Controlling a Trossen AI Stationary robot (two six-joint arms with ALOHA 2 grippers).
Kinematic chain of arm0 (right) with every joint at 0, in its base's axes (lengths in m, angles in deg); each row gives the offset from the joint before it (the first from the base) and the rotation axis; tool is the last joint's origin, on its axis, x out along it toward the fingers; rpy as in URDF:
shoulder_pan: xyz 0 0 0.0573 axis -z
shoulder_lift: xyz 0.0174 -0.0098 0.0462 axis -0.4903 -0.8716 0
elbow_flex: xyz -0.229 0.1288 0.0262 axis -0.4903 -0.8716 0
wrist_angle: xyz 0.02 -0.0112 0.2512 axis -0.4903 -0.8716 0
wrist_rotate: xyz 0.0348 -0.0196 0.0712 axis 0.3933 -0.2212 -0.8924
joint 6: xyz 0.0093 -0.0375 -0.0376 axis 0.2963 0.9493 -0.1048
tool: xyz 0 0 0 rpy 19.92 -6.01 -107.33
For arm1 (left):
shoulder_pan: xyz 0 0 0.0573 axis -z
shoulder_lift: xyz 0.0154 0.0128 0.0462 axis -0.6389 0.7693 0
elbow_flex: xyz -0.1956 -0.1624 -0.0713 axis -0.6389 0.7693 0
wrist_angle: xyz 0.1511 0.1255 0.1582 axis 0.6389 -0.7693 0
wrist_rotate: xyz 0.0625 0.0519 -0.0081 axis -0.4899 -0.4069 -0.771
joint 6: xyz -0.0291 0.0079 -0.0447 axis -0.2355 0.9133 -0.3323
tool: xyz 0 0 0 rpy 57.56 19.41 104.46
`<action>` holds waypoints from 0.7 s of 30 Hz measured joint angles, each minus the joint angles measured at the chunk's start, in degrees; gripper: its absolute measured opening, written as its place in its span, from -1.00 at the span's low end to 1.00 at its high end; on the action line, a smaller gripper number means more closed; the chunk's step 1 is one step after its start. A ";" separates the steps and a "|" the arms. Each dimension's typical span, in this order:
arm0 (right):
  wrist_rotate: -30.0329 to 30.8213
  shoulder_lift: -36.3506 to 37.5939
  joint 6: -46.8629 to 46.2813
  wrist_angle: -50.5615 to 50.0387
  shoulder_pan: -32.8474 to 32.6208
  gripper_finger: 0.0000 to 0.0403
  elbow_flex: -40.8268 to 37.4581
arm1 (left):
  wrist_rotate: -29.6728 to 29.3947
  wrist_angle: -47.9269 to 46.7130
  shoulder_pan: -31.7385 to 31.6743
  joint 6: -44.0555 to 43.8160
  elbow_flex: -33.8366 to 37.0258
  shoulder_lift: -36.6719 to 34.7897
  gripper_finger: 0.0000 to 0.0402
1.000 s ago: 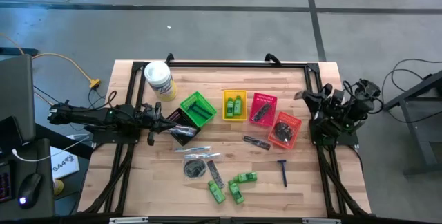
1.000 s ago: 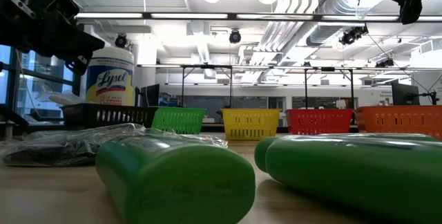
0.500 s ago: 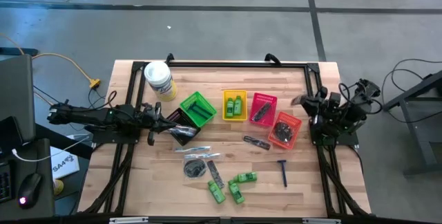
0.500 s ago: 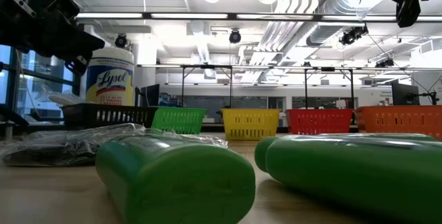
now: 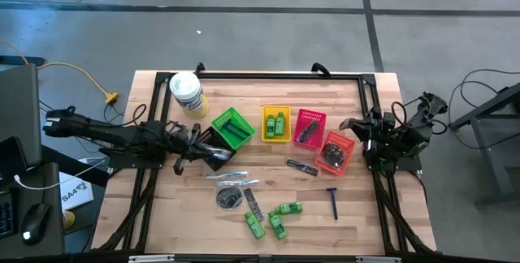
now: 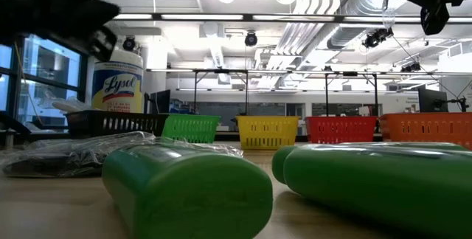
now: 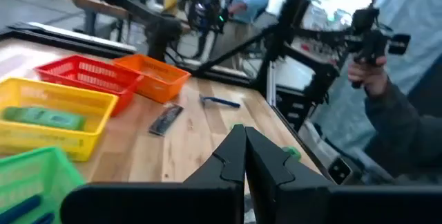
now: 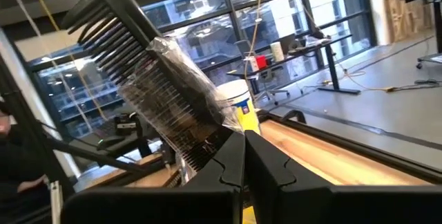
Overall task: Pick & Place Travel size toiletries
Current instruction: Put the bottom black hair comb into the red bin
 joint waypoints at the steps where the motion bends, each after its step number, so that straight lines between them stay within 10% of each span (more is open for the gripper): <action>1: -0.23 0.00 -0.02 0.00 0.00 -0.99 0.00 | 0.12 0.54 0.00 0.29 -1.47 3.00 -1.00; 21: -4.44 -2.69 -5.73 -3.08 0.00 -0.99 0.00 | 16.82 4.57 -0.07 30.63 -54.04 51.01 -1.00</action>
